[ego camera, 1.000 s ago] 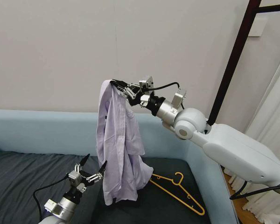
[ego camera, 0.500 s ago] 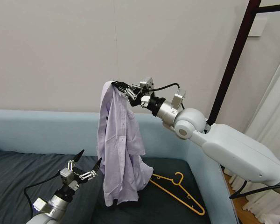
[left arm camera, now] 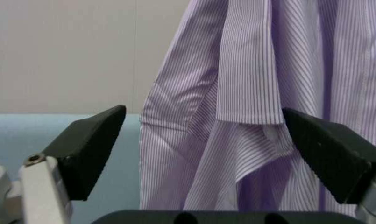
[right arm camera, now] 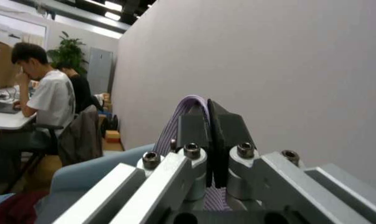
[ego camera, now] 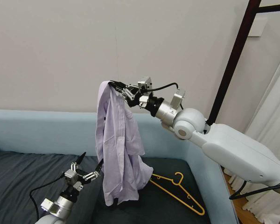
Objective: Pick up the clothes from the sofa and hang them on the clothes hanger.
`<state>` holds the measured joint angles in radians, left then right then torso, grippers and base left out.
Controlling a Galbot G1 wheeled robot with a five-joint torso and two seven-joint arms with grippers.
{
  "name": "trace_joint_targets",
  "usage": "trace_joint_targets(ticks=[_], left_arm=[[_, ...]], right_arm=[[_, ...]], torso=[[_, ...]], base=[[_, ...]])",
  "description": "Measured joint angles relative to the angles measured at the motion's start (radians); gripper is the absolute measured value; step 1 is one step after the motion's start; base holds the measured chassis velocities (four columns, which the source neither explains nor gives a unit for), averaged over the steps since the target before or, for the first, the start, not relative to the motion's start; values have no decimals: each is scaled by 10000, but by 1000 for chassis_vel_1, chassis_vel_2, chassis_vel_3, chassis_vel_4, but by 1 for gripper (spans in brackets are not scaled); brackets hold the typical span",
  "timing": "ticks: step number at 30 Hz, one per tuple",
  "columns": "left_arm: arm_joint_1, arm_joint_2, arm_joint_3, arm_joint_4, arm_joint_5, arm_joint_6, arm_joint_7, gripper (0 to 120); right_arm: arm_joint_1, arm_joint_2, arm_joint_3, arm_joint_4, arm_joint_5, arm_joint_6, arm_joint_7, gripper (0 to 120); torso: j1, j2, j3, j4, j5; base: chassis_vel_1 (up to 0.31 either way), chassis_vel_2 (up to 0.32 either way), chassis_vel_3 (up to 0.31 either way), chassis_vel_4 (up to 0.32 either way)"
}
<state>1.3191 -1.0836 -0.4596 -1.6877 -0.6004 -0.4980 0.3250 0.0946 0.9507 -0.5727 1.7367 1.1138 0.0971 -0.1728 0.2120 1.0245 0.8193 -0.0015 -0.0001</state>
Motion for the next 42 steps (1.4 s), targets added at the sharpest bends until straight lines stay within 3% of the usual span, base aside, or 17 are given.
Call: trace_joint_targets(ticks=[9, 15, 25, 31, 35, 42], left_arm=[[42, -267, 137, -49, 167, -132, -47, 56], [51, -267, 167, -65, 193, -139, -44, 39], [70, -221, 75, 13, 182, -262, -28, 1], [164, -100, -398, -519, -118, -448, -133, 0], [254, 562, -1049, -1895, -952, -441, -928, 0], [229, 1521, -1922, -3131, -1918, -112, -1675, 0]], right_arm=[[-2, 18, -67, -5, -2, 12, -15, 0], [-21, 22, -67, -46, -3, 22, -30, 0], [-191, -45, 72, -140, 20, 63, -42, 0], [-457, -181, 283, -33, -91, 146, 203, 0], [-931, -555, 703, 103, -322, 216, 499, 0], [-1184, -877, 1124, 117, -255, 244, 148, 0]], torso=[[0, 0, 0, 0, 1], [0, 0, 0, 0, 1], [0, 0, 0, 0, 0], [0, 0, 0, 1, -3], [0, 0, 0, 0, 4], [0, 0, 0, -4, 3]], base=[[0, 0, 0, 0], [0, 0, 0, 0], [0, 0, 0, 0], [0, 0, 0, 0], [0, 0, 0, 0], [0, 0, 0, 0]])
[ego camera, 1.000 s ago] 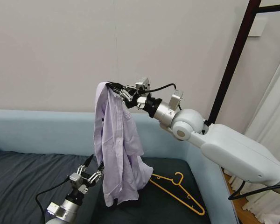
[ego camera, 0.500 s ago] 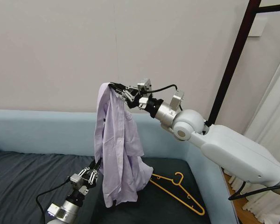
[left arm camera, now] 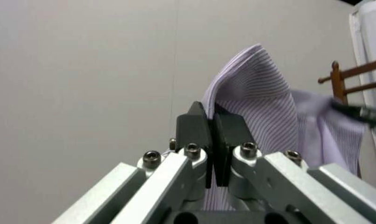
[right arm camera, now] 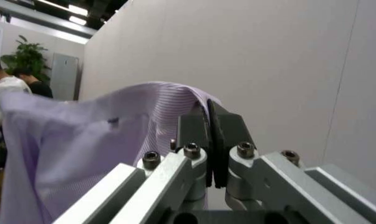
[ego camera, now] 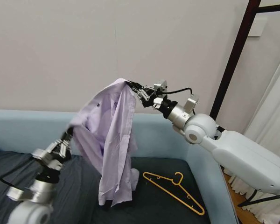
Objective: Pick up the clothes from the sofa and hang them on the clothes hanger.
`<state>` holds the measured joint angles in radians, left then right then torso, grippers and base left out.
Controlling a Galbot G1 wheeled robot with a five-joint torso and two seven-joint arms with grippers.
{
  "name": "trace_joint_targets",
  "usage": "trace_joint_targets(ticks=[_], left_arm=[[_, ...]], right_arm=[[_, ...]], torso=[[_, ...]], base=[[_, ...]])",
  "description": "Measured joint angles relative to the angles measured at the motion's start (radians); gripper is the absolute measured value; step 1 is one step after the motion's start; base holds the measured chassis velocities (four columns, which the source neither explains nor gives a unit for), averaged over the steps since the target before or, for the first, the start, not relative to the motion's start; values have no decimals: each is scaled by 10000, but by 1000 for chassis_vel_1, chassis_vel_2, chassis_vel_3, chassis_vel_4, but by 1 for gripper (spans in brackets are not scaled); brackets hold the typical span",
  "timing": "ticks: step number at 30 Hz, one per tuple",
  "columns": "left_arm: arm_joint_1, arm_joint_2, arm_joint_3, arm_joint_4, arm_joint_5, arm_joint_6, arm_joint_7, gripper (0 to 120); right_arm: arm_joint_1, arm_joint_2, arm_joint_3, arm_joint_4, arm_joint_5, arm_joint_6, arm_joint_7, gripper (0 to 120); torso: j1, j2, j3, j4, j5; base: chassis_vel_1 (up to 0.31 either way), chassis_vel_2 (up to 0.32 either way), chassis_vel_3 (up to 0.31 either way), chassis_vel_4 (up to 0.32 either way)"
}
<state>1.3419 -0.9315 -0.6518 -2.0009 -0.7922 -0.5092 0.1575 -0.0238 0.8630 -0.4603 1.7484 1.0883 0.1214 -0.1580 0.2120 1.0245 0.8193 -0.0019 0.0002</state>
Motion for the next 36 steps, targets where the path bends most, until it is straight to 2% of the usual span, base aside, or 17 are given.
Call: trace_joint_targets(ticks=[1, 2, 5, 7, 8, 11, 12, 18, 20, 22, 26, 29, 33, 36], left_arm=[[-30, 328, -339, -343, -304, 127, -153, 0], [-30, 328, -339, -343, -304, 127, -153, 0], [-129, 1172, -1223, -1025, -1089, 529, -488, 0], [-267, 2250, -2183, -1442, -2055, 1024, -829, 0], [-267, 2250, -2183, -1442, -2055, 1024, -829, 0], [-297, 3573, -3650, -1630, -3319, 1360, -912, 0], [-217, 3773, -4162, -1802, -3733, 1402, -830, 0], [94, 3866, -5112, -2431, -4284, 1481, -716, 0], [283, 3773, -5507, -2934, -4352, 1540, -698, 0], [312, 3759, -5596, -3053, -4359, 1552, -698, 0], [184, 4070, -6078, -3420, -4618, 1837, -795, 0], [132, 4291, -6220, -3425, -4666, 2042, -934, 0], [66, 4583, -5906, -3203, -4312, 2423, -1189, 0], [59, 4839, -4999, -2708, -3450, 2715, -1375, 0]], right_arm=[[-20, -56, 99, -14, 13, 0, -116, 0], [-20, -56, 99, -14, 13, 0, -116, 0], [-15, -121, 365, -33, 13, 2, -262, 0], [166, -112, 708, -26, -195, 37, -336, 0], [166, -112, 708, -26, -195, 37, -336, 0], [356, -328, 1430, 732, -2, 52, -429, 0], [372, -574, 1672, 1280, 401, 52, -524, 0], [193, -1359, 2119, 2589, 1237, -5, -565, 0], [-244, -1923, 2736, 3306, 1477, -202, -561, 0], [-373, -2141, 2983, 3556, 1616, -289, -530, 0], [-610, -3509, 4420, 4727, 2746, -834, -113, 0], [-437, -3836, 4771, 4873, 3049, -1232, 157, 0], [-284, -3995, 4596, 4826, 3059, -2125, 820, 0], [-441, -3655, 3452, 4199, 2051, -2628, 1231, 0]], torso=[[0, 0, 0, 1, 1], [0, 0, 0, 1, 1], [-1, 0, 0, 3, -3], [0, 2, 0, 4, -3], [0, 2, 0, 4, -3], [0, 1, 0, 3, -3], [0, 1, 0, 3, -3], [-1, 2, -2, 4, -4], [-1, 1, -2, 6, 0], [0, 1, -2, 5, 0], [-2, 2, -4, 0, 0], [-2, 3, -3, -2, 0], [-2, 2, -3, 3, -3], [-1, 2, 0, 3, -3]], base=[[0, 0, 0, 0], [0, 0, 0, 0], [0, 0, 0, 0], [0, 0, 0, 0], [0, 0, 0, 0], [0, 0, 0, 0], [0, 0, 0, 0], [0, 0, 0, 0], [0, 0, 0, 0], [0, 0, 0, 0], [0, 0, 0, 0], [0, 0, 0, 0], [0, 0, 0, 0], [0, 0, 0, 0]])
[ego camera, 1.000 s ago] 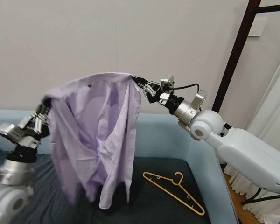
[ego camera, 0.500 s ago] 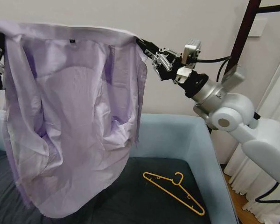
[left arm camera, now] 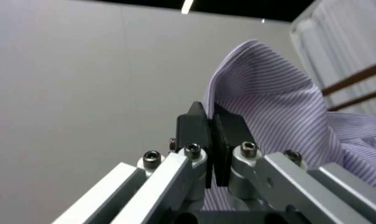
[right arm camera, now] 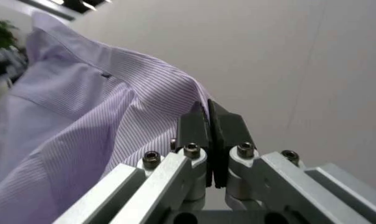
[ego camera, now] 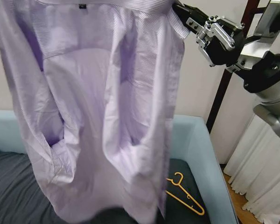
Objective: Pick up the clothes from the sofa and hang them on the clothes hanger.
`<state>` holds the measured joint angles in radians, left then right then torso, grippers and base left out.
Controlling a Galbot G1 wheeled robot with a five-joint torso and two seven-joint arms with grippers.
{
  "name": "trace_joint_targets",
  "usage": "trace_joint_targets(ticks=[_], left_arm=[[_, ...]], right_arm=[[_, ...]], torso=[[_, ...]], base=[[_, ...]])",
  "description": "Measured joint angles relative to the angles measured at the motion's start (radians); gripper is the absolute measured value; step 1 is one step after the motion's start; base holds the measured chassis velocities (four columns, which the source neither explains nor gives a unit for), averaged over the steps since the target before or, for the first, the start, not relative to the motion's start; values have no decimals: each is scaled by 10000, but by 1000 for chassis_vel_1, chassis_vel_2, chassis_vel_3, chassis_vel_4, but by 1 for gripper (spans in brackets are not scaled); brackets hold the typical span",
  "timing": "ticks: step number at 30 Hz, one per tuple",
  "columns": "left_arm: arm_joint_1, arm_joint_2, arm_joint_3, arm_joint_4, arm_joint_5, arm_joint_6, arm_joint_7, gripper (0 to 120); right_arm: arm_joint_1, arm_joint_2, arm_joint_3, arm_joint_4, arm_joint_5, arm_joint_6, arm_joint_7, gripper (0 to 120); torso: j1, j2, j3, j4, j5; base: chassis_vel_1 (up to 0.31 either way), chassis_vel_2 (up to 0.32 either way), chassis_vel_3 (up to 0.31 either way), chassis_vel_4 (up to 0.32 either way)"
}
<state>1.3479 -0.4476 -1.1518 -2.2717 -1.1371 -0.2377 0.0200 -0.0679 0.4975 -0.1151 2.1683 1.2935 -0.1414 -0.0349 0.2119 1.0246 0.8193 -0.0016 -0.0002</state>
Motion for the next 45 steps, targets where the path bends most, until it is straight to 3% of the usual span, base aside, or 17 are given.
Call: trace_joint_targets(ticks=[7, 8, 12, 13, 16, 27, 31, 40, 45], left_arm=[[445, 23, 2095, 1359, 1815, 377, 313, 0], [445, 23, 2095, 1359, 1815, 377, 313, 0], [331, -732, 3930, 2288, 3135, 549, 593, 0], [331, -732, 3930, 2288, 3135, 549, 593, 0], [37, -1382, 5064, 2933, 4166, 693, 603, 0], [-60, -3056, 6453, 4042, 6472, 1109, -91, 0], [-66, -3953, 7061, 4548, 7449, 1327, -516, 0], [-210, -5208, 7413, 5324, 7587, 1851, -993, 0], [-271, -5692, 7426, 5602, 7453, 1600, -1023, 0]], right_arm=[[-598, 1539, -2717, -2392, -2851, 891, -280, 0], [-598, 1539, -2717, -2392, -2851, 891, -280, 0], [-1267, 2627, -3783, -4180, -4367, 2022, -531, 0], [-1267, 2627, -3783, -4180, -4367, 2022, -531, 0], [-1909, 3300, -4061, -4832, -5091, 2389, -513, 0], [-3216, 4643, -4198, -6847, -8115, 2868, -155, 0], [-3552, 5600, -4134, -8532, -9144, 3250, -1, 0], [-3742, 6588, -4052, -10736, -10168, 4315, -677, 0], [-4064, 6724, -4029, -10991, -10089, 4511, -574, 0]], torso=[[3, -3, 3, 2, -1], [3, -3, 3, 2, -1], [3, -3, 3, 3, 1], [3, -3, 3, 3, 1], [3, -3, 2, -2, -2], [2, -3, 0, -3, 0], [2, -3, 0, 1, 0], [1, -2, 0, 1, 1], [1, -3, 0, 0, 1]], base=[[0, 0, 0, 0], [0, 0, 0, 0], [0, 0, 0, 0], [0, 0, 0, 0], [0, 0, 0, 0], [0, 0, 0, 0], [0, 0, 0, 0], [0, 0, 0, 0], [0, 0, 0, 0]])
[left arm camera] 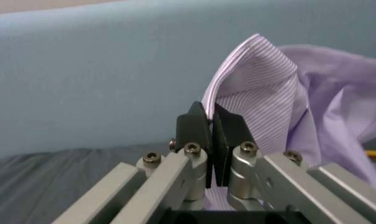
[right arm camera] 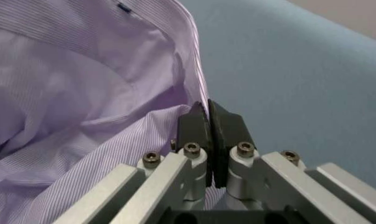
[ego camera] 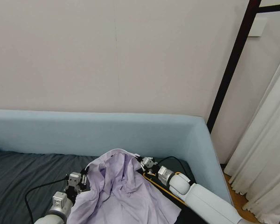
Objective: Pick up the clothes from the sofa and hang them on the clothes hanger.
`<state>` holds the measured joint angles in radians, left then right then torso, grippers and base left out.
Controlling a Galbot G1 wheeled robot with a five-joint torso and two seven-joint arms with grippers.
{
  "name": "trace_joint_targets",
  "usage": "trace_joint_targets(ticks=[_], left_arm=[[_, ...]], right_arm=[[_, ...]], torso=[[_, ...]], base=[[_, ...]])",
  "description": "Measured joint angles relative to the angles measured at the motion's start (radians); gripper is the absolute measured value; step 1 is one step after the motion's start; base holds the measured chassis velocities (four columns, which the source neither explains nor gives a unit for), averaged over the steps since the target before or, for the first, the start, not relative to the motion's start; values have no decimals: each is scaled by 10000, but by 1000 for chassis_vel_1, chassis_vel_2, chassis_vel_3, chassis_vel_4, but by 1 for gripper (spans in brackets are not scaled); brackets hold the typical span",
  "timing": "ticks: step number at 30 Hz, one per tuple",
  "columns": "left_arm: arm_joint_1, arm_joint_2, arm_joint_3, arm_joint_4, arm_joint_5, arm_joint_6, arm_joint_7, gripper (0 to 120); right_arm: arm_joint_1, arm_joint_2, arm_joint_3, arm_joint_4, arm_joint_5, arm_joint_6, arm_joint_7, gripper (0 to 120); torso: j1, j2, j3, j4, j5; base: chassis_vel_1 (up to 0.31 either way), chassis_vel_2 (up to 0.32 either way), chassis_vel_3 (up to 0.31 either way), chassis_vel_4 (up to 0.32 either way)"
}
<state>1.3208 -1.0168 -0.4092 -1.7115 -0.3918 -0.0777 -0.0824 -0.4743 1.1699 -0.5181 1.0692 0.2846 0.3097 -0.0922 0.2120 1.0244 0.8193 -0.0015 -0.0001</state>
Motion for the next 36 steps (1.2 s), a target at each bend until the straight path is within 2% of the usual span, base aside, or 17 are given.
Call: trace_joint_targets(ticks=[2, 6, 7, 10, 12, 13, 16, 17, 22, 23, 27, 28, 31, 36], left_arm=[[-5, -69, -23, 1, -93, -149, 92, 0], [-8, -74, -125, -21, -318, -620, 470, 0], [-8, -74, -125, -21, -318, -620, 470, 0], [58, -50, -142, -42, -375, -840, 704, 0], [104, -49, -176, -89, -376, -873, 769, 0], [104, -49, -176, -89, -376, -873, 769, 0], [211, -47, -277, -233, -374, -902, 782, 0], [211, -47, -277, -233, -374, -902, 782, 0], [364, 58, -439, -506, -343, -987, 801, 0], [364, 58, -439, -506, -343, -987, 801, 0], [497, 67, -598, -714, -289, -1042, 803, 0], [497, 67, -598, -714, -289, -1042, 803, 0], [595, 34, -725, -797, -148, -1141, 821, 0], [634, 49, -866, -788, -35, -1271, 883, 0]], right_arm=[[-114, -2, -19, 129, 270, -117, 312, 0], [-442, -288, 53, 1807, 3233, -1353, 1409, 18], [-442, -288, 53, 1807, 3233, -1353, 1409, 18], [-713, -814, 771, 3090, 5391, -2065, 1563, 31], [-936, -1203, 1397, 3491, 6165, -2292, 1560, 39], [-936, -1203, 1397, 3491, 6165, -2292, 1560, 39], [-1346, -1874, 2223, 3551, 5987, -2937, 1633, 52], [-1346, -1874, 2223, 3551, 5987, -2937, 1633, 52], [-1683, -2813, 2452, 4037, 4594, -5827, 2663, 75], [-1683, -2813, 2452, 4037, 4594, -5827, 2663, 75], [-1205, -2916, 2472, 3611, 2834, -8675, 1401, 93], [-1205, -2916, 2472, 3611, 2834, -8675, 1401, 93], [-793, -2660, 2529, 3156, 2445, -10165, 172, 100], [-429, -2238, 2379, 2480, 2320, -10597, -419, 100]], torso=[[0, 1, 0, -3, 0], [0, 1, 0, 3, 2], [0, 1, 0, 3, 2], [0, 1, -1, 2, 0], [-1, 1, -2, 0, 1], [-1, 1, -2, 0, 1], [0, 1, -1, -2, 1], [0, 1, -1, -2, 1], [0, 2, -2, -2, 3], [0, 2, -2, -2, 3], [-1, 2, -1, 1, -1], [-1, 2, -1, 1, -1], [0, 1, 0, 0, 1], [0, 1, 0, 3, 0]], base=[[0, 0, 0, 0], [0, 0, 0, 0], [0, 0, 0, 0], [0, 0, 0, 0], [0, 0, 0, 0], [0, 0, 0, 0], [0, 0, 0, 0], [0, 0, 0, 0], [0, 0, 0, 0], [0, 0, 0, 0], [0, 0, 0, 0], [0, 0, 0, 0], [0, 0, 0, 0], [0, 0, 0, 0]])
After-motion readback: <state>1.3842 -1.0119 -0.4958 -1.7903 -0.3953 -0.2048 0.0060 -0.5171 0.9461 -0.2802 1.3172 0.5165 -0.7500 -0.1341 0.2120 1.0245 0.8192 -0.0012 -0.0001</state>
